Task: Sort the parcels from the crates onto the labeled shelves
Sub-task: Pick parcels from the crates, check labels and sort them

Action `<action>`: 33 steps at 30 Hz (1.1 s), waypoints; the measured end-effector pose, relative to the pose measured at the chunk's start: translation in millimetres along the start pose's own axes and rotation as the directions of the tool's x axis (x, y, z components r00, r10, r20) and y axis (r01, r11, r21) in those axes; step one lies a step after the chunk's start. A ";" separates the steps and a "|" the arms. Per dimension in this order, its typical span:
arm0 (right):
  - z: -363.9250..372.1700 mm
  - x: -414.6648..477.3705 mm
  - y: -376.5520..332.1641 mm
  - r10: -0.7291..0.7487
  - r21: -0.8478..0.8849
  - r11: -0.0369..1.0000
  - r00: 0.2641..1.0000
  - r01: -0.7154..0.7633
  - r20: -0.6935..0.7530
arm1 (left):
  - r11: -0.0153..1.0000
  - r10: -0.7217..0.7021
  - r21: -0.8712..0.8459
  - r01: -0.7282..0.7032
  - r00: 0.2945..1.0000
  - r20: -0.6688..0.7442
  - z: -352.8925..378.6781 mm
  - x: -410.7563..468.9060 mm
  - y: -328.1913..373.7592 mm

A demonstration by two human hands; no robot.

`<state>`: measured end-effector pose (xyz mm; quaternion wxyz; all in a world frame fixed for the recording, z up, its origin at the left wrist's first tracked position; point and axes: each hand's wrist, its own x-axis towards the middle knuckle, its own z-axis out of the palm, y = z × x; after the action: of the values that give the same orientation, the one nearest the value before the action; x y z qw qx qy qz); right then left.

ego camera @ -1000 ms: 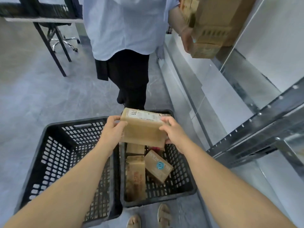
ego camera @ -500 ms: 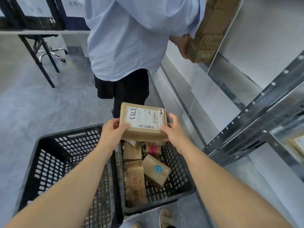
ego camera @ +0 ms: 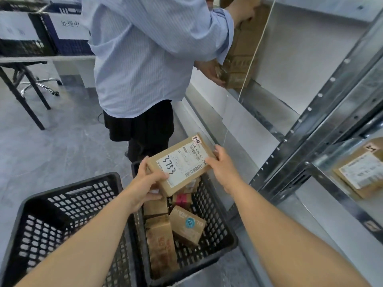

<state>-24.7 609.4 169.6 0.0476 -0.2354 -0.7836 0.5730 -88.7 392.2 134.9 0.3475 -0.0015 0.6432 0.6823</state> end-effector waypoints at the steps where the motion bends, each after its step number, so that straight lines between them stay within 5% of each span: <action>1: -7.1 -1.2 0.3 0.006 0.013 1.000 1.000 -0.006 -0.027 | 1.000 0.000 -0.014 0.001 1.000 0.020 7.2 0.5 -1.7; 10: -59.5 -56.4 16.6 0.054 0.211 0.976 0.999 -0.052 -0.005 | 0.969 0.075 -0.243 -0.037 0.986 0.151 106.2 -6.3 -6.8; 20: -167.6 -168.3 46.8 0.033 0.283 0.959 0.980 0.024 -0.197 | 0.990 0.019 0.117 -0.082 0.888 0.460 199.6 -64.4 -24.2; 27: -222.5 -261.9 56.3 -0.007 0.337 0.934 0.947 0.121 -0.322 | 0.946 0.105 0.168 -0.278 0.750 0.653 262.3 -119.9 -11.9; 33: -257.2 -342.9 70.8 -0.050 0.186 0.974 0.919 0.132 -0.391 | 0.916 0.115 0.182 -0.357 0.669 0.734 315.6 -170.1 -25.4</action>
<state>389.5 705.9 258.5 0.2511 -0.2999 -0.7046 0.5920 192.9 587.5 243.4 0.4709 0.4003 0.5526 0.5592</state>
